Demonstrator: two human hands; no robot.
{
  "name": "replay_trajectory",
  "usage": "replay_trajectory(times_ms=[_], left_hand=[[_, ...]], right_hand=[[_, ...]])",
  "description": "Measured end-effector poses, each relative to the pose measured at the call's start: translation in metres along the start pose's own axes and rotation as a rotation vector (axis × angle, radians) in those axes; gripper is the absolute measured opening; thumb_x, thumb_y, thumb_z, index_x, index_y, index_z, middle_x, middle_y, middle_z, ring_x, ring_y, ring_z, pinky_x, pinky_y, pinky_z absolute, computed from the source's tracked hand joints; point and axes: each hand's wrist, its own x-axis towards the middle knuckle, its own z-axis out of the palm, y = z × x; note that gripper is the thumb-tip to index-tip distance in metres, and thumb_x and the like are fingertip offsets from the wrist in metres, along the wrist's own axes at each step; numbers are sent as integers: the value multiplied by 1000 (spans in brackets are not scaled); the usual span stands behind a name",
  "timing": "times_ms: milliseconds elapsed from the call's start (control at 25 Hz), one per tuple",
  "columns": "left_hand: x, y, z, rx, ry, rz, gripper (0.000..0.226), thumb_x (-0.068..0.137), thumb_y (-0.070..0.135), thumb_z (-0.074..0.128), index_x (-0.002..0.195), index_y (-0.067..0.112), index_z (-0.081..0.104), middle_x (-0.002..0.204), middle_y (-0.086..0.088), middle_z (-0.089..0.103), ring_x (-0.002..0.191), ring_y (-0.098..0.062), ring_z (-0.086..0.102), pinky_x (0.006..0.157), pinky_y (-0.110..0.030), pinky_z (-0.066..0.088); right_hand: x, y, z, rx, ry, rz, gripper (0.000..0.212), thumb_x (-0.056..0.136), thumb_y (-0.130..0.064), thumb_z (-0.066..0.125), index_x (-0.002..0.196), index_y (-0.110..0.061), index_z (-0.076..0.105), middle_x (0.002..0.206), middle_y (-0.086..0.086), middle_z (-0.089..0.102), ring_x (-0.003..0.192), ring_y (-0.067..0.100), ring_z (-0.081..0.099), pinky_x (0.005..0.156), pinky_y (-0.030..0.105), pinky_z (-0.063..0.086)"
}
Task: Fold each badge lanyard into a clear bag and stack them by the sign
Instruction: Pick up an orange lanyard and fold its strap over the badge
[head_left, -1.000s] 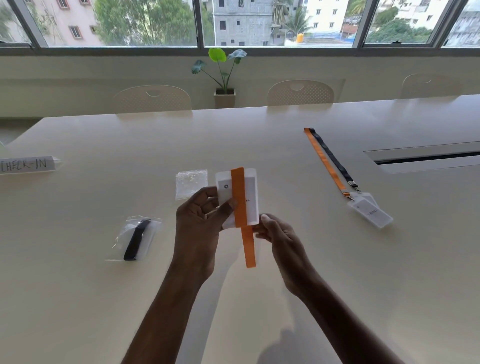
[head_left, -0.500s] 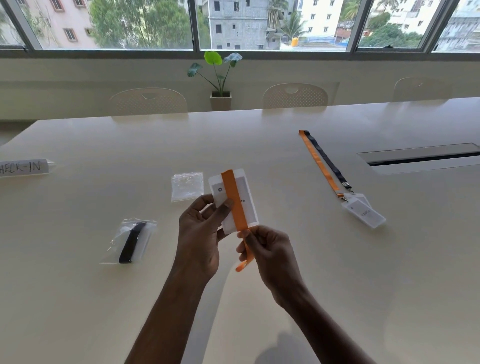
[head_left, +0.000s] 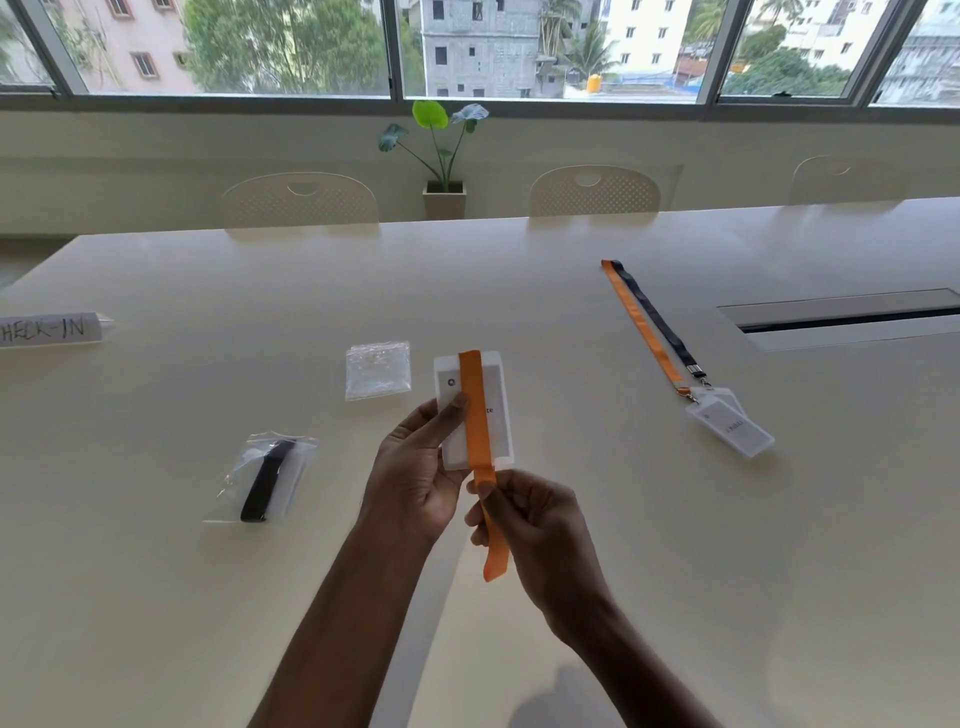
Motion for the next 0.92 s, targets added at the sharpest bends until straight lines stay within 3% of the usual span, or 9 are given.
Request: replay_trajectory(times_ms=[120,240,360,480,640,720,840,920], left_hand=[[6,-4,-2,-74,53,-10,35,94,8,68,129,6,64,124,-19,73,106,-33,72,73,-45,62],[10,-10,-6,-106,92,-37,28,94,10,70,121,11,66,120,-17,74,109,-34,69,76,-48,59],[12,-17,-10,-90,133,-25,24,92,10,72,115,13,67,117,-15,75,109,-35,69,83,-51,59],[13,-25,-13,-20,175,39,15,90,9,74,103,13,67,111,-15,75,105,-34,71,77,-47,59],[15,-31,-20,95,169,82,13,90,11,75,100,12,67,110,-16,75,103,-35,71,80,-50,60],[14,-33,-21,115,121,60,11,89,10,76,97,11,68,105,-15,76,98,-33,73,80,-49,61],[6,-43,-19,198,57,45,10,88,8,76,87,13,68,90,-10,77,80,-24,73,68,-39,60],[-2,-52,-18,287,3,38,10,88,9,76,84,13,67,84,-7,75,75,-21,70,64,-35,56]], right_hand=[[-7,-4,1,-71,10,26,6,102,-12,64,104,-10,69,80,9,79,65,22,74,65,31,62],[-10,-6,-2,-58,45,70,17,101,-12,66,111,-15,53,81,8,80,66,25,76,63,28,61],[-10,-5,-10,-67,-63,48,4,104,-8,60,105,-11,62,85,11,80,71,27,76,67,29,60],[-8,-3,-21,-173,-241,9,32,103,5,48,105,-10,76,97,9,80,86,21,78,79,32,62],[-2,-9,-38,-385,-424,-157,36,100,6,57,121,-17,75,112,-4,80,101,13,77,90,35,63],[5,-14,-46,-517,-361,-239,34,96,1,68,115,-24,78,106,-12,81,93,8,78,87,34,63],[24,-28,-51,-574,-175,-287,26,93,-5,73,101,-28,82,82,-8,80,68,8,74,70,40,63],[40,-37,-54,-645,-84,-344,19,93,-13,76,98,-30,81,80,-11,76,66,6,70,67,36,61]])
